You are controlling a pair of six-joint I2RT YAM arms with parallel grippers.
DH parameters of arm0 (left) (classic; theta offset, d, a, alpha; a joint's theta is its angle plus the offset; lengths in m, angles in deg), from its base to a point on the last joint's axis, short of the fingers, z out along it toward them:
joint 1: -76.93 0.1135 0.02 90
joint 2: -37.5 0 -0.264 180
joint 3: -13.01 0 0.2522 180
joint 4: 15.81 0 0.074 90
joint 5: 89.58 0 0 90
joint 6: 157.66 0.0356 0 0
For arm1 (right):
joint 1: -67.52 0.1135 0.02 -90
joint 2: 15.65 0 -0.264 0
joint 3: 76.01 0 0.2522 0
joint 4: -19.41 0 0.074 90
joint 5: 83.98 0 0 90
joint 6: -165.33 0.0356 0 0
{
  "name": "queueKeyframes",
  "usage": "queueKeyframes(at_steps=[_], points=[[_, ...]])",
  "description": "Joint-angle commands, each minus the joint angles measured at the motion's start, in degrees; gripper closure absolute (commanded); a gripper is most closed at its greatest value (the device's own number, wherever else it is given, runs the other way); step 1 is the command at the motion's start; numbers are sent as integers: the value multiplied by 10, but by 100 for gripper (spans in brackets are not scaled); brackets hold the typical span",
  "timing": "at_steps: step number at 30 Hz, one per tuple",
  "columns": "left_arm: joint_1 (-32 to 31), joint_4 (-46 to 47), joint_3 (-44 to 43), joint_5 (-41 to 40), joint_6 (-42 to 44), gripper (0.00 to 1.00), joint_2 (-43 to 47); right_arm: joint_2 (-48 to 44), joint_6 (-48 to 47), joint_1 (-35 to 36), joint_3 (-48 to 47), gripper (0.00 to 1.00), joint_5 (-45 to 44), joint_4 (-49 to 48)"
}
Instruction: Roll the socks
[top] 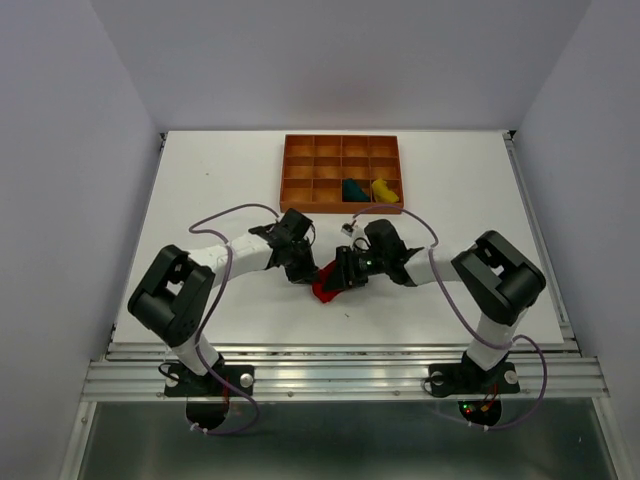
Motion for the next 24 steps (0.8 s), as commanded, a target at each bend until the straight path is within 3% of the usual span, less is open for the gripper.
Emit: queueKeyframes(at_steps=[1,6,7,14,24], points=[[-17,-64,-35,-76,-17,100,-23,-60,-91,-2,-13,45,-63,87],[-18,-103,-43,-75,-36,100,-36,-132,-154,28,-10,18,-113,131],[-18,-108,-45,-75,-37,100,-37,-153,-163,35,-9,0,-126,136],[-19,-172,-76,-61,-40,100,-54,-239,-245,135,17,0,-278,152],[-21,-279,-136,-73,-38,100,-76,-229,-317,272,6,0,-462,158]])
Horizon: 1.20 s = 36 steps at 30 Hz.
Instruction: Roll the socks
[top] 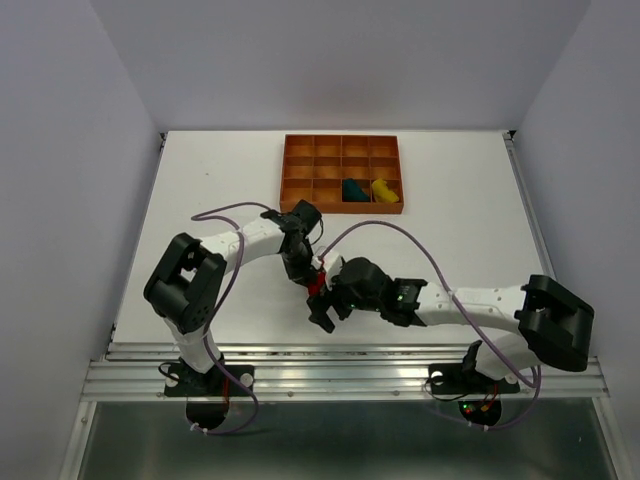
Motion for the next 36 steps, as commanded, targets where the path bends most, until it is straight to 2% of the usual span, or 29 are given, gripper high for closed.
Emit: queueKeyframes(at_steps=[1,5,14,21,28,36], points=[[-4,-111,-18,-37,4,100,-5,12,-47,38,-7,0,-108,-11],[-5,-131,-26,-37,-1,100,-10,58,-68,76,-40,0,-195,10],[-8,-156,-51,-35,0,100,-26,136,-94,134,-124,0,-283,49],[-9,-157,-55,-32,1,100,-29,169,-109,145,-152,2,-297,79],[-8,-153,-55,-30,-1,100,-32,188,-109,145,-167,16,-297,87],[-9,-150,-55,-29,-3,100,-32,205,-111,145,-177,26,-294,91]])
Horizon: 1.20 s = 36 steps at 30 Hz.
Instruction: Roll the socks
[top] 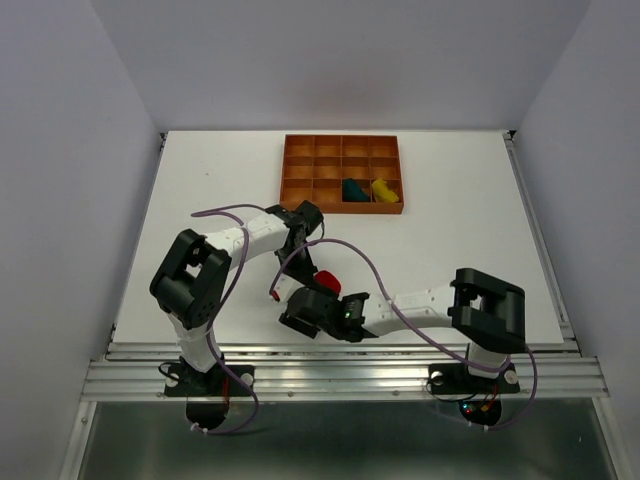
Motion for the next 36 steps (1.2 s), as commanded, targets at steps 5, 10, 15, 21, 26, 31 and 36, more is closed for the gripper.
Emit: queueKeyframes(at_steps=[5,10,15,21,26,31,36], points=[[-5,-22,-8,-9,-3,100,-7,17,-5,6,-33,33,-40,-3],[-5,-14,-3,-1,-6,100,-6,24,-4,6,-40,44,-46,-1],[-5,-9,5,5,-8,100,4,36,26,6,-39,73,-67,1],[-5,22,26,37,-7,100,10,49,62,6,-23,78,-94,7],[-4,18,19,17,-5,100,23,41,90,-1,-15,91,-51,6],[7,47,2,20,1,72,49,6,101,-32,13,92,14,-6],[15,52,-21,-5,7,34,73,-26,119,-67,42,93,115,-36]])
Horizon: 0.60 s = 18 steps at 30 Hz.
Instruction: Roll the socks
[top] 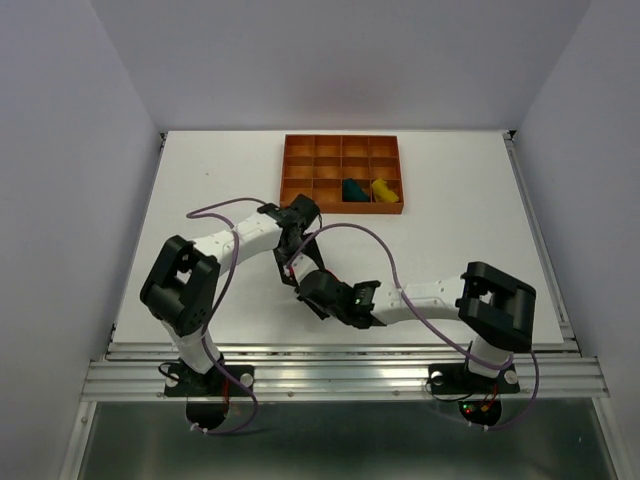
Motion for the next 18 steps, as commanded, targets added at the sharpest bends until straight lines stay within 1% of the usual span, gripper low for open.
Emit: queueKeyframes(at_steps=[1,2,5,6,7,8,10,12,15,18], points=[[11,12,-28,-18,5,33,48,-14,33,-26,27,93,106,-20],[13,14,-25,-18,7,29,50,-15,34,-26,29,94,113,-20],[30,35,-12,-4,13,29,65,-17,41,-41,32,94,147,-20],[35,42,-10,4,14,29,69,-17,48,-41,33,94,170,-37],[39,53,-5,1,12,29,79,-21,50,-49,35,94,180,-41],[42,56,-3,-6,15,28,88,-25,55,-60,36,94,210,-43],[56,54,0,-10,20,28,93,-32,62,-70,38,94,230,-45],[65,56,5,-15,25,28,99,-38,69,-90,43,94,280,-50],[81,73,24,-11,34,28,110,-39,84,-115,43,94,323,-50],[92,76,31,-19,39,28,112,-29,92,-128,44,94,346,-51]])
